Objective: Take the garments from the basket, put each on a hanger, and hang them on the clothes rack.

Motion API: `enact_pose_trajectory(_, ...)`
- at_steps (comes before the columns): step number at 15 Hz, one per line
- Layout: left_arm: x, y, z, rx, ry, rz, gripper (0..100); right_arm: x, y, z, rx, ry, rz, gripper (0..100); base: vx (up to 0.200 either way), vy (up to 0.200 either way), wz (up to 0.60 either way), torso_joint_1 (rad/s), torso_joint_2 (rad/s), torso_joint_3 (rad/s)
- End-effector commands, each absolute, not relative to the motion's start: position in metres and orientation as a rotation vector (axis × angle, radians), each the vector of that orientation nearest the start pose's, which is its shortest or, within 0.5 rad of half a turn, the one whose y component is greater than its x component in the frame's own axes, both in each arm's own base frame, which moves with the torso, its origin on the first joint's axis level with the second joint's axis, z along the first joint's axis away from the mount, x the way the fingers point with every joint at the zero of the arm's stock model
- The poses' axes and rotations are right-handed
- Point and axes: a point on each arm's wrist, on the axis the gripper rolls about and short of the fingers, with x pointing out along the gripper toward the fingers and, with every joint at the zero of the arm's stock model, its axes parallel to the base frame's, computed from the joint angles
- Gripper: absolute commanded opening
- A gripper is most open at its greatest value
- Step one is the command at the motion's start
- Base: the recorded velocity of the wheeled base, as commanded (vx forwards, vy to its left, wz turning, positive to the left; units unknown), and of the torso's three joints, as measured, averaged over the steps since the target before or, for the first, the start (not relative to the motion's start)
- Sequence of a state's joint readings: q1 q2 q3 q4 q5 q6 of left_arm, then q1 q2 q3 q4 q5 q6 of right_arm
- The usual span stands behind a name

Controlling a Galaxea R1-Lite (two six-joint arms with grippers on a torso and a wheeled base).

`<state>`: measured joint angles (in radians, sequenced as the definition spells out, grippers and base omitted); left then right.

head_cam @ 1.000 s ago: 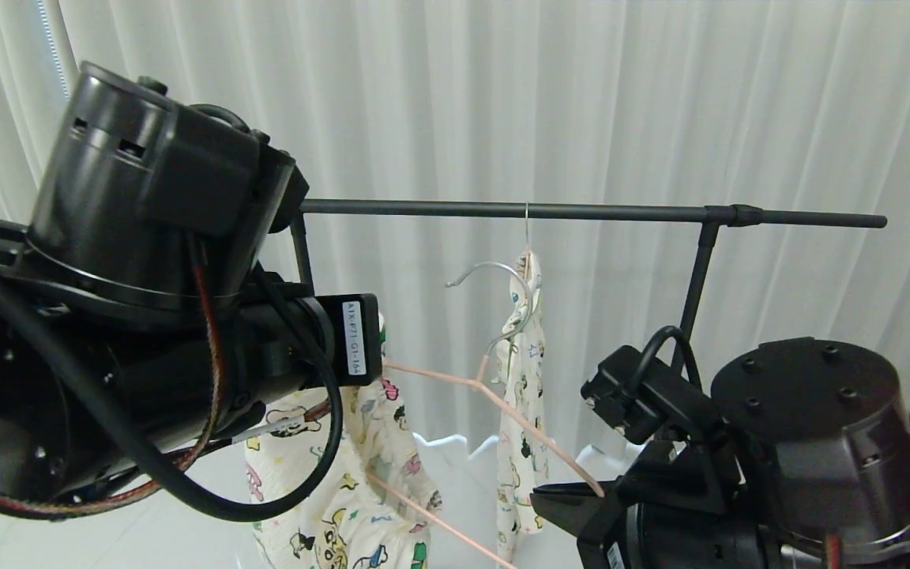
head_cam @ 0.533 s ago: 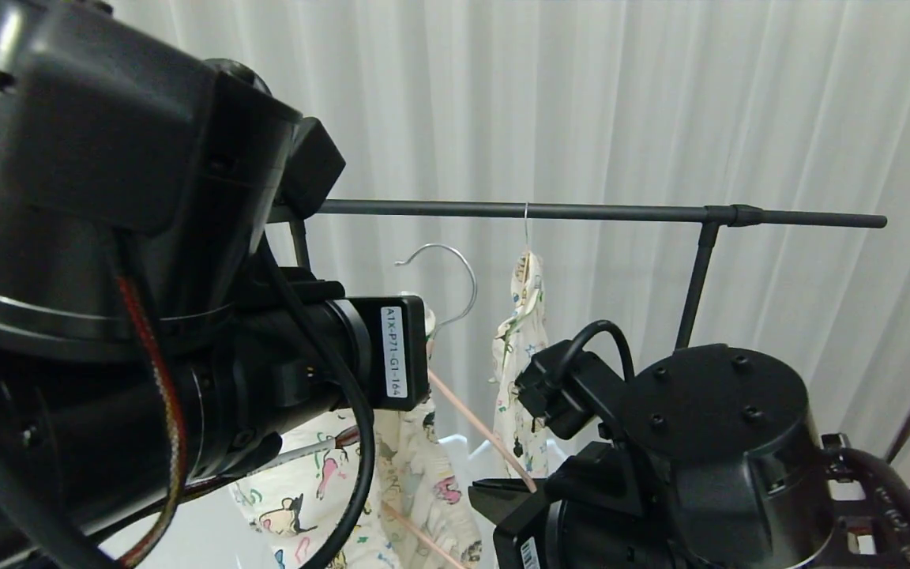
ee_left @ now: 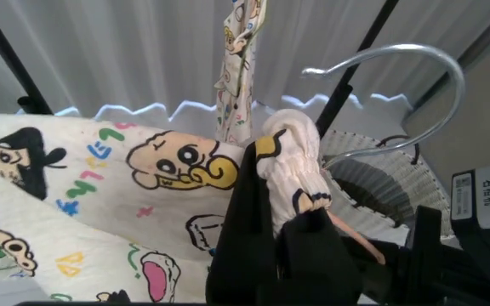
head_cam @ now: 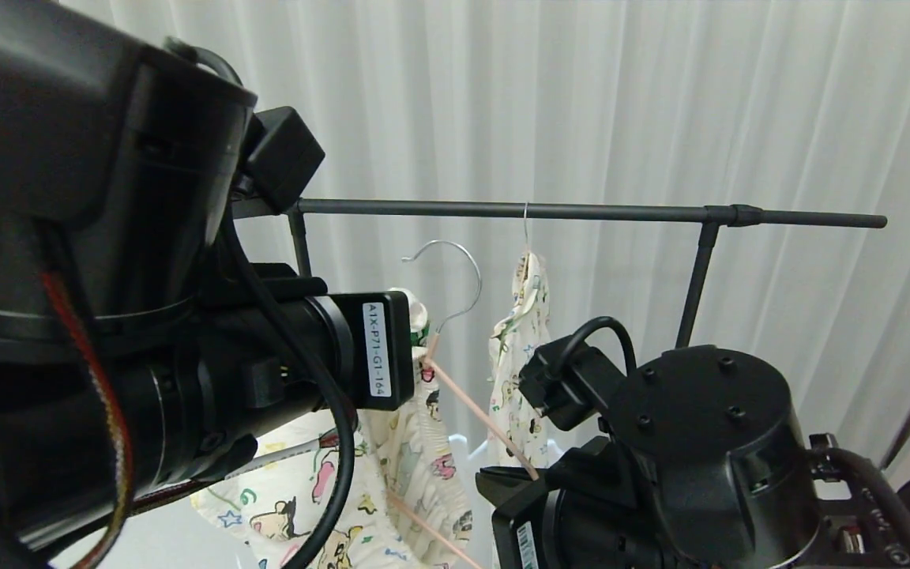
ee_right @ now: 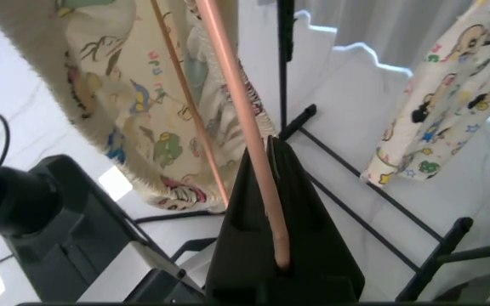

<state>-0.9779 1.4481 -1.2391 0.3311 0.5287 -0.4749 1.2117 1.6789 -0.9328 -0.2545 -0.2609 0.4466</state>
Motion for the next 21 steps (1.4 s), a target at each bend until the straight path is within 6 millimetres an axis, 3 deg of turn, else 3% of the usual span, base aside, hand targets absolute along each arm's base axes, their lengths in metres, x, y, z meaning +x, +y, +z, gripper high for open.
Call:
enact_pose_trajectory(1, 0.14, -0.186, 0.284, -0.09, 0.486, -0.326, 100, 0.112, 0.279, 0.189, 0.071, 0.56, 0.807, 0, 0.0, 0.0, 0.0, 0.0, 0.0, 0.0)
enact_pose_trajectory(12, 0.13, -0.17, 0.277, -0.073, 0.479, -0.285, 100, 0.14, 0.268, 0.198, 0.114, 0.401, 0.656, 0, 0.0, 0.0, 0.0, 0.0, 0.0, 0.0)
enact_pose_trajectory(14, 0.122, -0.158, 0.263, 0.022, 0.492, -0.284, 100, 0.14, 0.254, 0.192, 0.04, 0.387, 0.633, 0, 0.0, 0.0, 0.0, 0.0, 0.0, 0.0)
enact_pose_trajectory(17, 0.1, -0.13, 0.254, 0.205, 0.462, -0.392, 100, 0.125, 0.226, 0.178, -0.009, 0.404, 0.664, 0, 0.0, 0.0, 0.0, 0.0, 0.0, 0.0)
enact_pose_trajectory(21, 0.078, -0.105, 0.251, 0.306, 0.434, -0.672, 100, 0.099, 0.182, 0.158, -0.158, 0.384, 0.867, 0, 0.0, 0.0, 0.0, 0.0, 0.0, 0.0)
